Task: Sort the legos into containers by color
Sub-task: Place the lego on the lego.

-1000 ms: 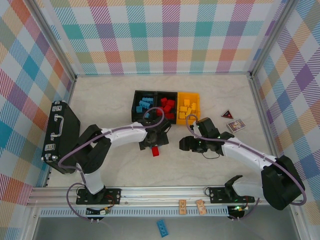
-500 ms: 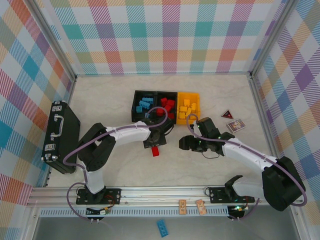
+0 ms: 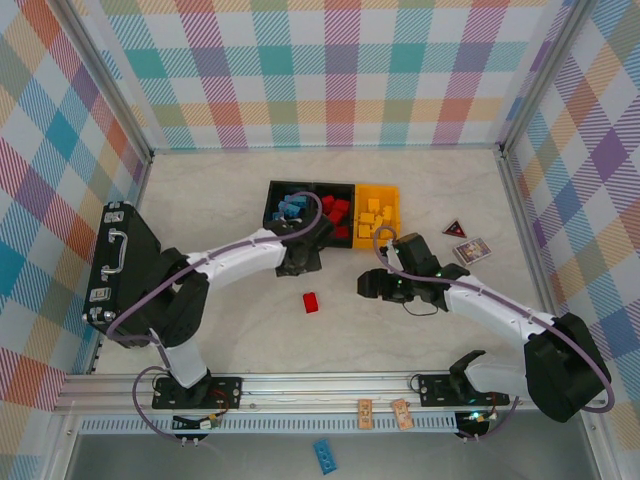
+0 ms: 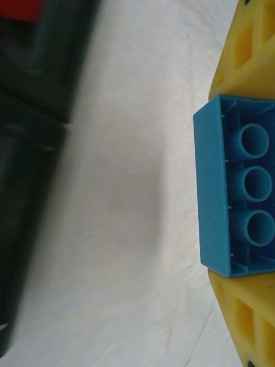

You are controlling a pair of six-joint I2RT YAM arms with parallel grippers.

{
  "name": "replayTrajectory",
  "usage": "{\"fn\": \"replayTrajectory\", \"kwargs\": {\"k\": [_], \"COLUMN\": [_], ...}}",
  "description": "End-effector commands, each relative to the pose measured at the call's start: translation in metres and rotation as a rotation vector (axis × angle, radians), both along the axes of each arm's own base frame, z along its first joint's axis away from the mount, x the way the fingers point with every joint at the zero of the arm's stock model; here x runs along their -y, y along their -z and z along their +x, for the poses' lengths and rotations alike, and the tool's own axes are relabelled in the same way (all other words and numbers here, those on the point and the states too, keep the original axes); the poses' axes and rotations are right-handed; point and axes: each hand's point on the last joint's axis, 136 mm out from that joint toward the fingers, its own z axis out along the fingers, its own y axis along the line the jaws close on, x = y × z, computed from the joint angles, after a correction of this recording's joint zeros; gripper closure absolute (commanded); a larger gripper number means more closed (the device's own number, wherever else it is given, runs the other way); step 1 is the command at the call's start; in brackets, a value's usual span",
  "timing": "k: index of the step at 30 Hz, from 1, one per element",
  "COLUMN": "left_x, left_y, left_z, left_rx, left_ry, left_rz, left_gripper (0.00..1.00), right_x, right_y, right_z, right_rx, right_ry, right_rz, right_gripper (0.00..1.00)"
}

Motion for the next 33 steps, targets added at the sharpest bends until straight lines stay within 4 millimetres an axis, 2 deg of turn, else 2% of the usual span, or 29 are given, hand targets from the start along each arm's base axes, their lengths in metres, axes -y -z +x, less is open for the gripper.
{"fn": "replayTrajectory", "kwargs": {"k": [1, 9, 14, 18, 25, 33], "left_x": [-0.023, -0.048, -0.054, -0.049, -0.044, -0.040], "left_y": [-0.030, -0.055, -0.052, -0.043, -0.026, -0.017], "left_z": [0.019, 0.075, 0.106, 0.126, 0.146, 0.150], "left_rx": [0.052, 0.083, 0.066, 0.052, 0.028, 0.024], "left_ry": [0.015, 0.013, 0.012, 0.034, 0.045, 0.038], "left_rz": [0.040, 0.075, 0.076, 0.091, 0.092, 0.075], "left_gripper": [0.44, 0.44, 0.44, 0.44, 0.44, 0.44], "right_x": [-0.015, -0.031, -0.034, -0.034, -0.035, -0.045], "right_y": [-0.024, -0.030, -0.028, -0.026, -0.027, -0.038], "right_z": [0.011, 0.021, 0.022, 0.023, 0.027, 0.043], "right_rx": [0.048, 0.058, 0.053, 0.050, 0.061, 0.105], "right_ry": [-0.023, -0.044, -0.044, -0.042, -0.033, -0.042], "right_rz": [0.054, 0.073, 0.072, 0.067, 0.060, 0.067], "right_gripper": [0.41, 0.41, 0.41, 0.41, 0.41, 0.40]}}
